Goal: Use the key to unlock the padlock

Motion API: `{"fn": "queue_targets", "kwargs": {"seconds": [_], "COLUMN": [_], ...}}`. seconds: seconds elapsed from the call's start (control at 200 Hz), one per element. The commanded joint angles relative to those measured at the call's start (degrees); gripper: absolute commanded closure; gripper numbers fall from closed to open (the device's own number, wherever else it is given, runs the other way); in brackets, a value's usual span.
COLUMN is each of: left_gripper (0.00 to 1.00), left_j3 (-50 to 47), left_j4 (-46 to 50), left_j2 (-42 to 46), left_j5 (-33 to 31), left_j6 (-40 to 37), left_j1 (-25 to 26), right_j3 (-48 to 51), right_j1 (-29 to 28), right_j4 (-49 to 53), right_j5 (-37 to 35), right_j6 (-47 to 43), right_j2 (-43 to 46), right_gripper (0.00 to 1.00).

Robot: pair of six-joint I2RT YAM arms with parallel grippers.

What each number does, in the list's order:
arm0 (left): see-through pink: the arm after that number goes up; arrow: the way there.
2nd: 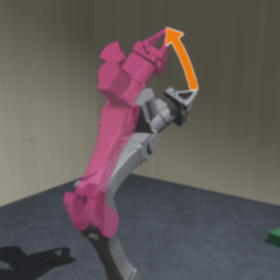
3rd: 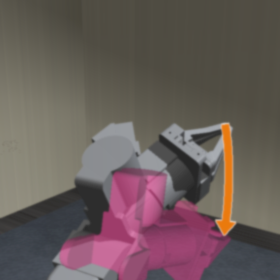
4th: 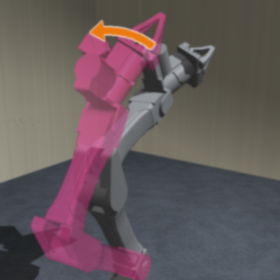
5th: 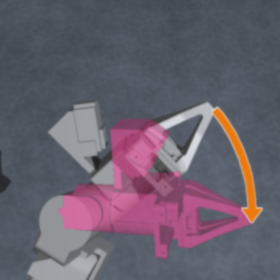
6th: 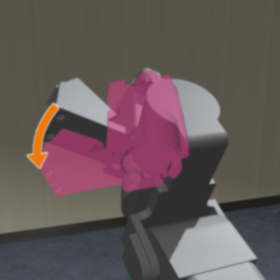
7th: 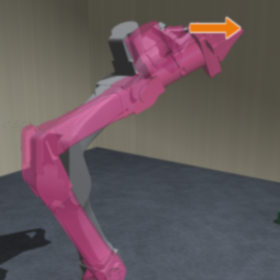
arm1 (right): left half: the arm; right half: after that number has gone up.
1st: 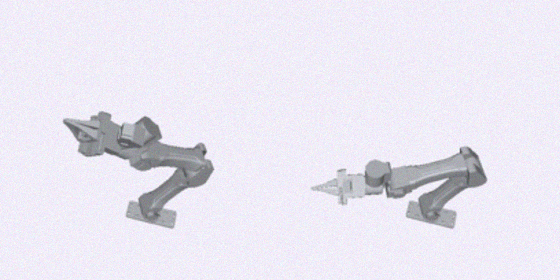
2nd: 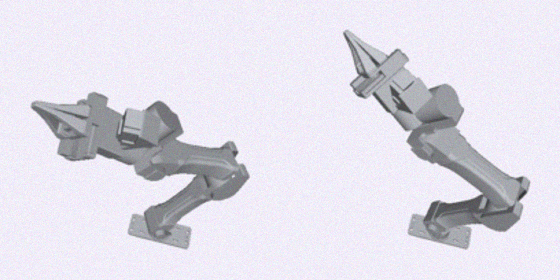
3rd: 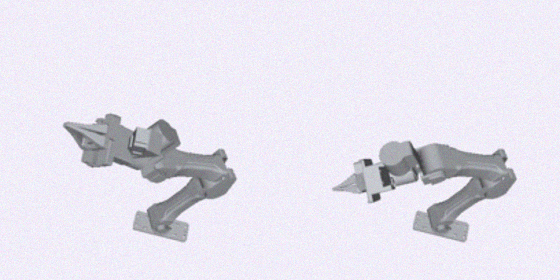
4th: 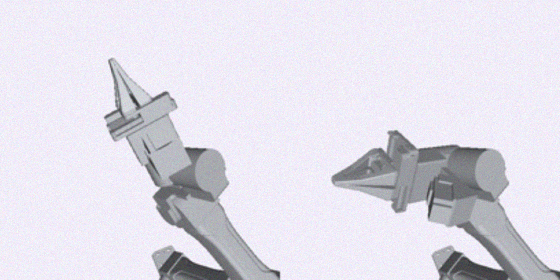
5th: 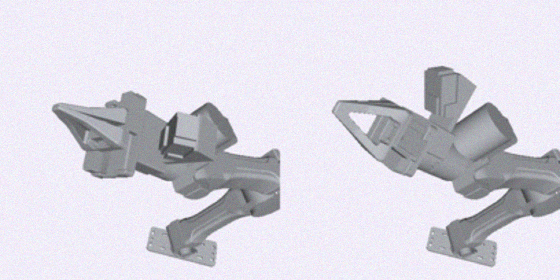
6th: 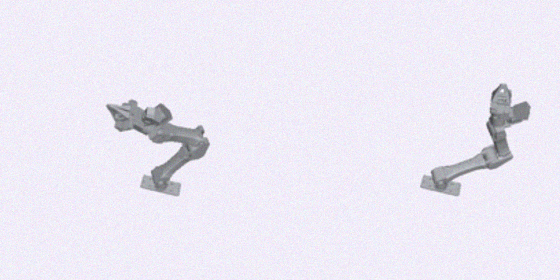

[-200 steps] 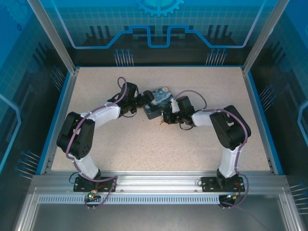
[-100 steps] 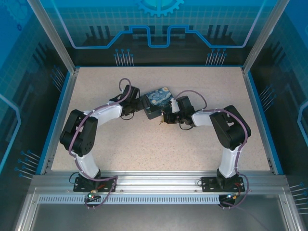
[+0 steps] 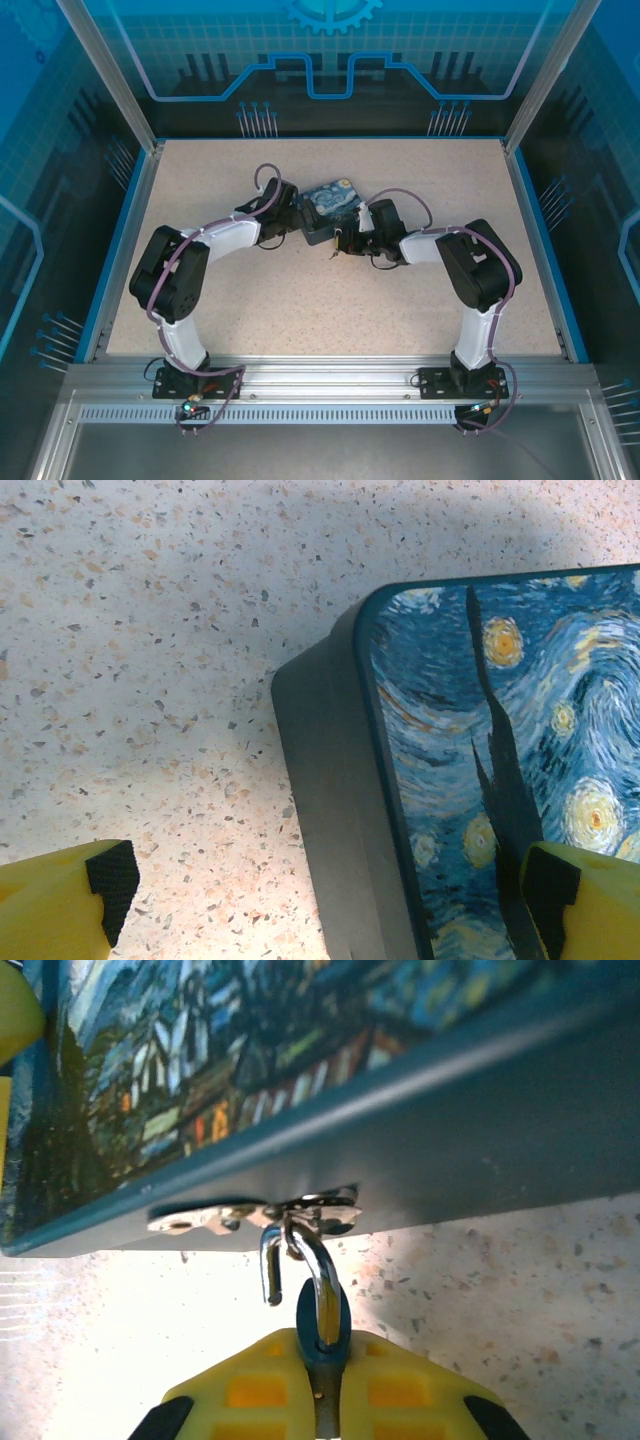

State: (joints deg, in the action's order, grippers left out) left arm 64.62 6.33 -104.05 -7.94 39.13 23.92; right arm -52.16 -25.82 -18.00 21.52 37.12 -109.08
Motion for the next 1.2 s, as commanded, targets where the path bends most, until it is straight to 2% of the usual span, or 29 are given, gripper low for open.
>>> {"fn": "queue_targets", "kwargs": {"seconds": [0.0,0.225,0.54,0.91,1.196], "left_gripper": [0.01,0.01,0.01,0.03,0.06], "left_j3": [-2.5,-3.0,-3.4,-4.2,-3.2], "left_j4": [3.4,3.4,3.1,2.4,3.1], "left_j2": [-2.2,-2.9,-3.6,-4.3,-5.8], "left_j5": [0.5,1.1,2.2,3.4,4.9], "left_j6": [1.0,2.1,2.4,2.9,2.3], "left_j1": [1.1,1.2,1.2,1.2,1.2], "right_j3": [1.4,4.1,6.4,7.8,5.6], "right_j1": [0.8,1.3,1.6,1.9,3.3], "right_j4": [2.8,-3.3,-11.9,-24.8,-25.9], "right_j5": [1.6,3.0,3.9,0.9,0.4], "right_j6": [9.2,17.9,24.4,34.3,36.2], "right_j2": [-2.3,-3.4,-3.7,-5.6,-6.9], "right_gripper": [1.00,1.00,1.00,1.00,1.00]}}
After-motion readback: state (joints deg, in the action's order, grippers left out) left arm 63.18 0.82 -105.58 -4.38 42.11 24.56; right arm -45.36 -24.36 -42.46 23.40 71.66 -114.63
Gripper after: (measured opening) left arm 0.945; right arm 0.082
